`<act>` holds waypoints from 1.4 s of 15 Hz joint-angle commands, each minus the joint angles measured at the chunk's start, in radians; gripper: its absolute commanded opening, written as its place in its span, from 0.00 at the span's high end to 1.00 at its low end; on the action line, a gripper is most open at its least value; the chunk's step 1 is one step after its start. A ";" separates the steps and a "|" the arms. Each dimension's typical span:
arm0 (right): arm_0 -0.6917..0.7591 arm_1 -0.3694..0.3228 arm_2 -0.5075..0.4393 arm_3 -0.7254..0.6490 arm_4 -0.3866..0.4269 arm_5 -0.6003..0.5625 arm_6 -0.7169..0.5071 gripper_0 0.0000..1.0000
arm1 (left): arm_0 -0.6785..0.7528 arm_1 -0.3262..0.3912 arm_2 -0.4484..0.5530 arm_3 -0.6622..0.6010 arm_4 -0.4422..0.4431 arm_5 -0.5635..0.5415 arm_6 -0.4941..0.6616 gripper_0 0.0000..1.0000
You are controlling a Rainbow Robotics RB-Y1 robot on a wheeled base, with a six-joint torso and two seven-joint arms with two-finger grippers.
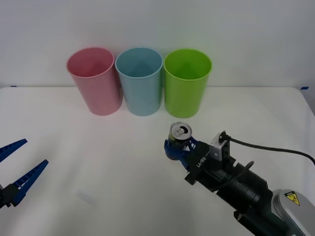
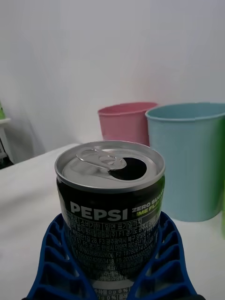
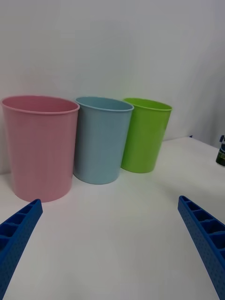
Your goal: Grasp the object on the table and drop it into the matching bin: aluminum can to the light blue bin, PET bottle to the pink bin.
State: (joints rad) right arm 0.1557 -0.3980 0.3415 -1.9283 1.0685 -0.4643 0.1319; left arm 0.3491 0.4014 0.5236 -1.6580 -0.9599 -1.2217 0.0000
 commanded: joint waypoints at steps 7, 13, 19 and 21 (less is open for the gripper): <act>-0.245 0.053 0.025 -0.006 0.093 0.216 -0.179 1.00 | 0.000 0.000 0.000 0.000 0.000 0.000 0.000 0.00; -0.469 0.134 0.016 0.198 0.122 0.246 -0.190 1.00 | 0.000 0.000 0.000 0.000 0.000 0.000 0.000 0.00; -0.694 0.243 -0.027 0.469 0.162 0.286 -0.192 1.00 | 0.000 0.000 0.000 0.000 0.000 0.000 0.000 0.00; -0.777 0.288 -0.052 0.581 0.176 0.300 -0.190 1.00 | 0.000 0.000 0.000 0.000 0.000 0.000 0.000 0.00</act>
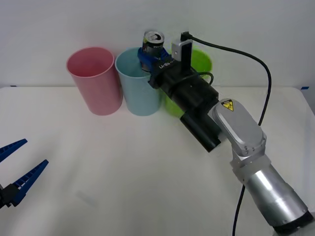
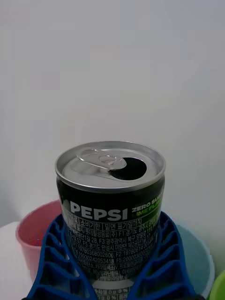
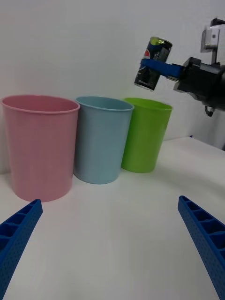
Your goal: Grasp the object on the table and drop it into the matching bin: aluminum can to the light blue bin, PET bottle to the pink bin.
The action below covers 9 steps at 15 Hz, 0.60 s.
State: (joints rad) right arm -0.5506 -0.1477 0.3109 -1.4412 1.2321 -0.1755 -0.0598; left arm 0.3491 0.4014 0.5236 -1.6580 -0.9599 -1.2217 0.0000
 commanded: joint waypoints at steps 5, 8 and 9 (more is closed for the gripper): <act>-0.232 0.120 -0.081 0.318 0.035 0.056 0.021 1.00 | 0.000 0.000 0.000 0.000 0.000 0.000 0.000 0.00; -0.281 0.149 -0.085 0.381 0.038 0.099 0.029 1.00 | 0.000 0.000 0.000 0.000 0.000 0.000 0.000 0.00; -0.287 0.155 -0.085 0.394 0.040 0.105 0.031 1.00 | 0.000 0.000 0.000 0.000 0.000 0.000 0.000 0.00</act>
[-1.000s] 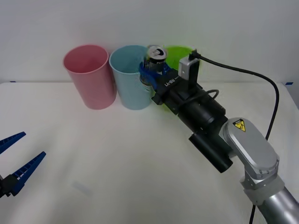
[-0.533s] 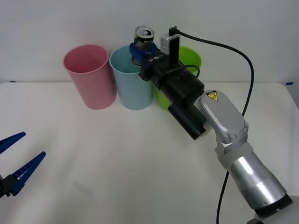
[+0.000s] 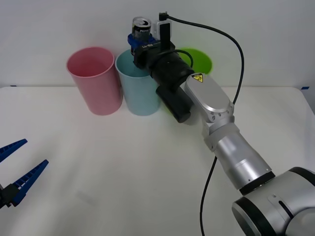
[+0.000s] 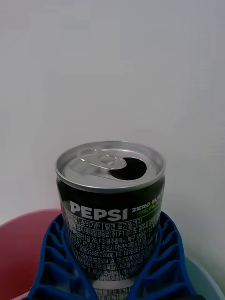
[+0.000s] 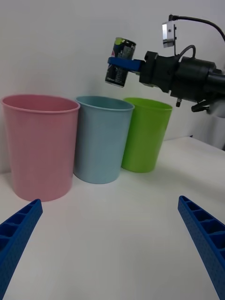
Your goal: Grasp the object on the table and drop it into the matching bin: aluminum can to the light blue bin, PET bottle to the pink bin.
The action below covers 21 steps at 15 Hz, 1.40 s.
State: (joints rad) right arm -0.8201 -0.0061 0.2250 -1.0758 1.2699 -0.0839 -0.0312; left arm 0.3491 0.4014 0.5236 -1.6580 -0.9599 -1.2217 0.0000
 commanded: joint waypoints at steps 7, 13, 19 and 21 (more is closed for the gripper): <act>-0.016 0.018 0.010 0.031 0.014 0.032 0.007 0.53 | 0.000 0.000 0.000 0.000 0.000 0.000 0.000 0.00; -0.014 0.012 0.004 0.031 0.023 0.030 0.014 0.00 | 0.000 0.000 0.000 0.000 0.000 0.000 0.000 0.00; 0.075 -0.051 0.039 -0.099 0.023 0.012 -0.001 0.00 | 0.000 0.000 0.000 0.000 0.000 0.000 0.000 0.00; 0.142 -0.097 0.077 -0.200 0.023 0.010 -0.013 0.00 | 0.000 0.000 0.000 0.000 0.000 0.000 0.000 0.00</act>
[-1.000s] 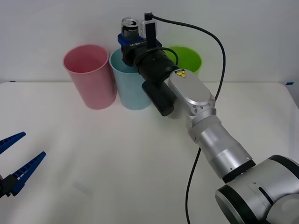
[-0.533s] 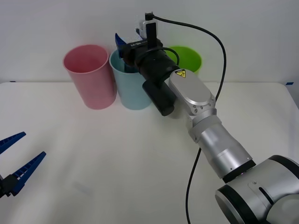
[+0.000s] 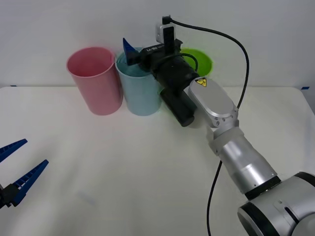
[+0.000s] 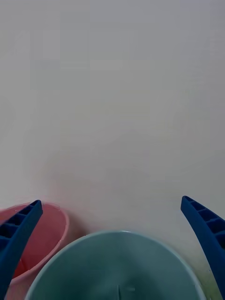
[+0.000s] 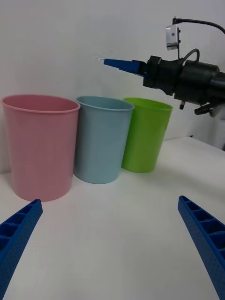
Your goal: Grasp the object on the table and drop it into the matching bin: aluminum can to the light blue bin, PET bottle to the pink bin.
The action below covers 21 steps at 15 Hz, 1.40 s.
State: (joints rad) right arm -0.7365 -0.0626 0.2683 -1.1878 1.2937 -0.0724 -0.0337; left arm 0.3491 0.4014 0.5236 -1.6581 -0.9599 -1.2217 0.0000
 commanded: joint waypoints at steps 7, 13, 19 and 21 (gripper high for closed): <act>0.370 -0.275 0.111 -0.484 -0.014 -0.026 -0.049 0.00 | 0.000 0.000 0.000 0.000 0.000 0.000 0.000 0.00; 0.641 -0.421 -0.012 -0.693 -0.042 -0.211 -0.048 0.00 | 0.000 0.000 0.000 0.000 0.000 0.000 0.000 0.00; 0.899 -0.457 -0.228 -0.797 -0.076 -0.449 -0.035 0.00 | 0.000 0.000 0.000 0.000 0.000 0.000 0.000 0.00; 0.963 -0.445 -0.299 -0.800 -0.085 -0.540 -0.031 0.00 | 0.000 0.000 0.000 0.000 0.000 0.000 0.000 0.00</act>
State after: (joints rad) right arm 0.2018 -0.5135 -0.0022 -1.9877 1.2134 -0.5762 -0.0660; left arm 0.3491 0.4014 0.5236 -1.6581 -0.9599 -1.2217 0.0000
